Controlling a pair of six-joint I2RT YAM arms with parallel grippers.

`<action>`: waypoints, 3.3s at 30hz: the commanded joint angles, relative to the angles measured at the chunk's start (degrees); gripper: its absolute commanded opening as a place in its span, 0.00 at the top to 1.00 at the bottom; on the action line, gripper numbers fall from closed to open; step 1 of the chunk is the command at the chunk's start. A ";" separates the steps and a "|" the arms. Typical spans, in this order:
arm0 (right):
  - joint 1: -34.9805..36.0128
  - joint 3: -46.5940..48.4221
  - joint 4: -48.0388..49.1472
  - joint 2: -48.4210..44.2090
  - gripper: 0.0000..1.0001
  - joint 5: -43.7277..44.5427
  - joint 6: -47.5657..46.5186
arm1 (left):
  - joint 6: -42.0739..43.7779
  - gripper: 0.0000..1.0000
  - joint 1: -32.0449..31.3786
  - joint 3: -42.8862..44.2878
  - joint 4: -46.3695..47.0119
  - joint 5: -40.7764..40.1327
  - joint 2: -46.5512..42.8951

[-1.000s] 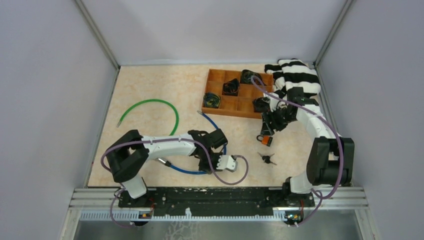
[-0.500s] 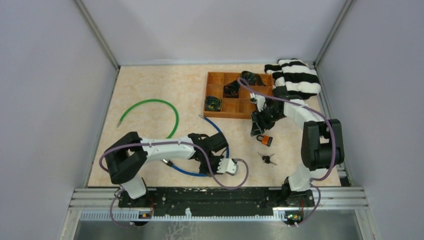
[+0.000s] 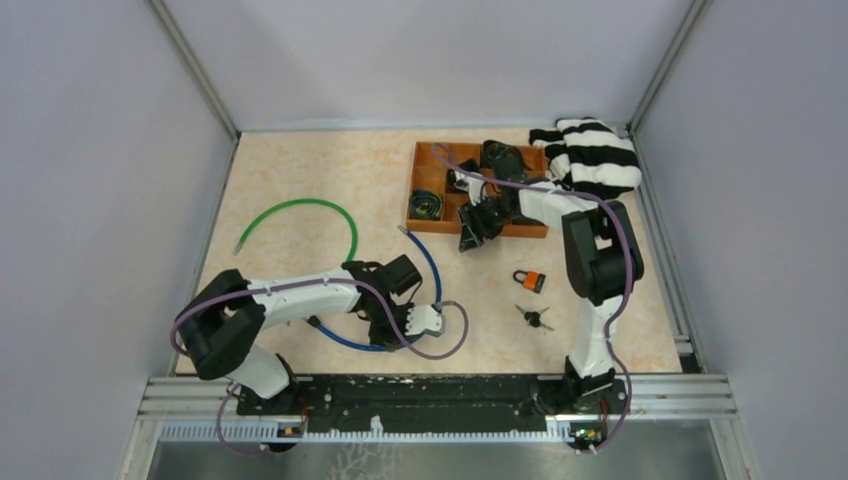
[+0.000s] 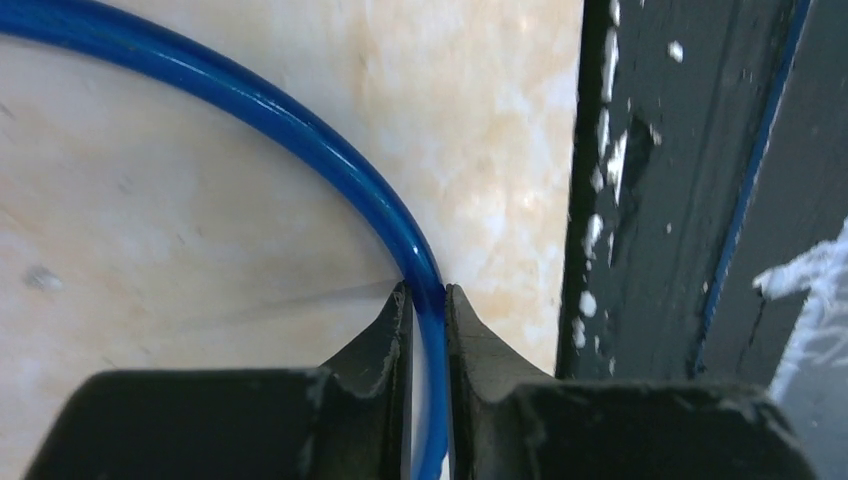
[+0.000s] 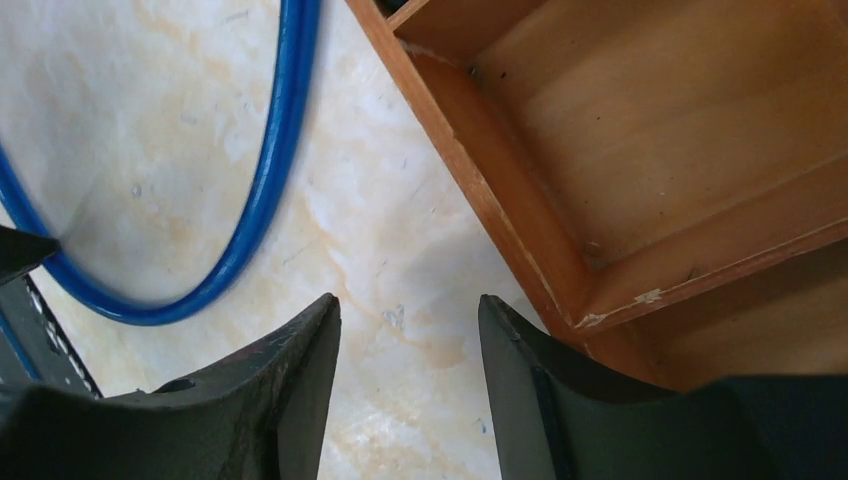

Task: Lock with the key
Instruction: Move the distractor to the center of the board, then pick up the lock from the center of the board.

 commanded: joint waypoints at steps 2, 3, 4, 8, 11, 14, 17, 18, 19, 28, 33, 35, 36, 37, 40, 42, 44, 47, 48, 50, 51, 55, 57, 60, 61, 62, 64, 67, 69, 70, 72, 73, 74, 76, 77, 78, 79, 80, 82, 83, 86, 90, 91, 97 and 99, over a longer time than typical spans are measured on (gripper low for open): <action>-0.13 5.58 9.29 2.65 0.47 3.73 6.19 | 0.74 0.96 0.77 -3.27 -5.09 -0.31 -4.11; -0.16 6.28 9.79 3.06 0.48 4.05 6.78 | 0.78 0.96 0.81 -3.57 -5.32 0.01 -4.37; -0.15 6.94 10.26 3.46 0.48 4.30 7.28 | 0.77 0.96 0.83 -3.88 -5.37 0.30 -4.63; -0.16 10.18 10.23 5.44 0.48 4.54 7.86 | 0.78 0.97 0.81 -4.68 -5.08 1.90 -5.23; -0.16 11.38 9.75 6.23 0.48 4.29 7.84 | 0.99 0.98 0.77 -4.82 -4.68 1.62 -5.58; -0.14 10.16 9.64 5.84 0.48 2.83 8.00 | 2.52 0.99 0.82 -3.66 -3.25 1.66 -5.11; -0.16 7.08 9.74 3.03 0.43 1.25 7.99 | 3.22 1.00 0.49 0.85 -3.85 2.35 -0.75; -0.27 5.82 9.78 1.60 0.41 1.38 7.99 | 3.06 1.00 0.24 2.45 -3.73 2.46 0.82; -0.60 4.50 9.82 0.23 0.38 1.75 7.99 | 2.61 1.00 -0.25 3.88 -3.34 2.29 2.14; -4.30 -7.61 8.24 -12.04 0.32 6.87 9.82 | -1.96 1.00 -3.23 11.89 4.30 -1.50 9.87; -4.18 -12.17 9.31 -15.27 0.33 11.34 10.68 | -1.16 1.00 -4.11 15.33 4.06 -0.70 13.30; -4.16 -12.78 9.66 -15.16 0.34 13.19 11.02 | -1.08 0.99 -4.43 15.91 4.22 -0.56 13.99; -4.01 -12.98 9.84 -14.97 0.35 13.98 11.13 | -1.11 0.99 -4.44 15.96 4.35 -0.49 14.14; -3.80 -13.14 10.13 -14.77 0.36 14.71 11.06 | -1.18 0.99 -4.46 15.94 4.53 -0.43 14.10; -2.51 -13.63 11.33 -14.04 0.38 17.53 11.03 | -1.47 0.97 -4.50 15.50 4.95 -0.28 13.90; -1.43 -13.61 12.06 -13.38 0.39 19.12 10.97 | -1.49 0.95 -4.55 15.08 5.11 -0.27 13.63; -0.34 -13.28 12.69 -12.47 0.41 20.26 10.92 | -1.49 0.94 -4.60 14.40 5.55 -0.32 13.18; 0.62 -12.83 13.66 -11.43 0.42 21.90 10.83 | -1.47 0.90 -4.63 13.85 5.80 -0.61 12.82; 0.96 -12.66 13.85 -11.08 0.43 22.22 10.73 | -1.52 0.89 -4.60 13.81 5.90 -0.80 12.77; 1.72 -12.40 13.91 -10.41 0.44 23.38 10.50 | -1.70 0.86 -4.63 13.53 6.06 -0.94 12.48; 2.10 -12.45 14.10 -10.21 0.45 23.79 10.30 | -1.76 0.85 -4.61 13.32 6.33 -0.95 12.30; 4.02 -12.63 14.88 -9.36 0.48 26.47 9.64 | -1.92 0.81 -4.63 13.23 6.49 -1.01 12.10; 4.96 -12.80 15.17 -8.97 0.49 28.42 9.18 | -2.00 0.77 -4.61 13.16 6.62 -1.31 11.83; 5.94 -13.73 16.27 -9.00 0.53 30.94 8.70 | -1.96 0.71 -4.63 12.72 7.06 -1.63 11.17; 6.21 -14.07 16.67 -8.96 0.54 31.84 8.60 | -2.04 0.70 -4.63 12.69 7.05 -1.69 11.03; 6.36 -14.39 17.00 -8.80 0.56 32.48 8.64 | -2.10 0.68 -4.61 12.67 7.02 -1.85 10.87; 6.48 -15.00 17.67 -8.77 0.60 34.04 8.87 | -2.08 0.64 -4.63 12.35 7.18 -2.25 10.35; 6.47 -15.94 19.01 -8.53 0.66 36.23 9.24 | -1.99 0.59 -4.55 11.76 7.30 -3.28 9.55; 6.48 -16.47 19.34 -8.63 0.71 37.40 9.44 | -1.83 0.55 -4.54 11.61 6.84 -3.99 9.03; 6.48 -16.65 19.48 -8.68 0.73 37.96 9.54 | -1.80 0.53 -4.49 11.45 6.65 -4.45 8.59; 6.48 -17.09 19.65 -8.97 0.78 38.89 9.77 | -1.37 0.47 -4.24 10.82 6.06 -5.20 7.00; 6.47 -17.48 19.84 -9.24 0.80 39.10 9.88 | -1.16 0.44 -3.97 10.40 5.68 -5.52 6.15; 6.48 -17.90 20.08 -9.59 0.82 39.35 10.14 | -1.08 0.40 -3.44 10.00 5.18 -5.64 5.25; 6.48 -18.51 20.25 -10.32 0.86 39.87 10.61 | -0.95 0.33 -1.65 9.33 3.51 -4.96 3.00; 6.48 -18.55 20.12 -10.65 0.88 40.05 10.95 | -0.98 0.30 -0.39 9.02 2.35 -4.20 1.80; 6.48 -18.62 20.11 -10.98 0.89 40.07 11.16 | -0.76 0.28 1.09 8.73 0.86 -3.39 0.54; 6.48 -18.85 20.11 -11.39 0.91 39.94 11.49 | -0.12 0.27 2.74 8.37 -0.94 -2.55 -0.80; 6.48 -19.04 20.27 -11.74 0.92 39.81 11.63 | 0.93 0.26 4.27 7.95 -2.85 -1.97 -2.20; 6.48 -19.06 20.25 -11.98 0.94 39.70 11.90 | 3.78 0.25 6.87 6.56 -7.33 -2.47 -4.86; 6.48 -18.96 19.98 -12.05 0.95 39.63 12.00 | 5.04 0.25 7.61 5.47 -9.23 -3.38 -6.26; 6.47 -19.00 19.92 -12.56 0.97 39.31 12.19 | 8.12 0.25 10.65 1.32 -12.42 -6.05 -10.61; 6.48 -19.05 19.69 -13.34 1.00 38.89 12.27 | 10.88 0.25 16.73 -3.07 -13.76 -9.34 -14.66; 6.48 -19.03 19.61 -13.66 1.00 38.64 12.36 | 11.47 0.24 18.12 -3.64 -14.07 -9.72 -15.49; 6.47 -19.52 19.57 -14.37 1.00 37.61 12.22 | 12.22 0.24 23.39 -6.88 -13.41 -15.08 -19.17; 6.48 -19.42 19.31 -14.46 1.00 36.92 12.13 | 12.23 0.24 24.44 -8.64 -10.69 -18.17 -19.86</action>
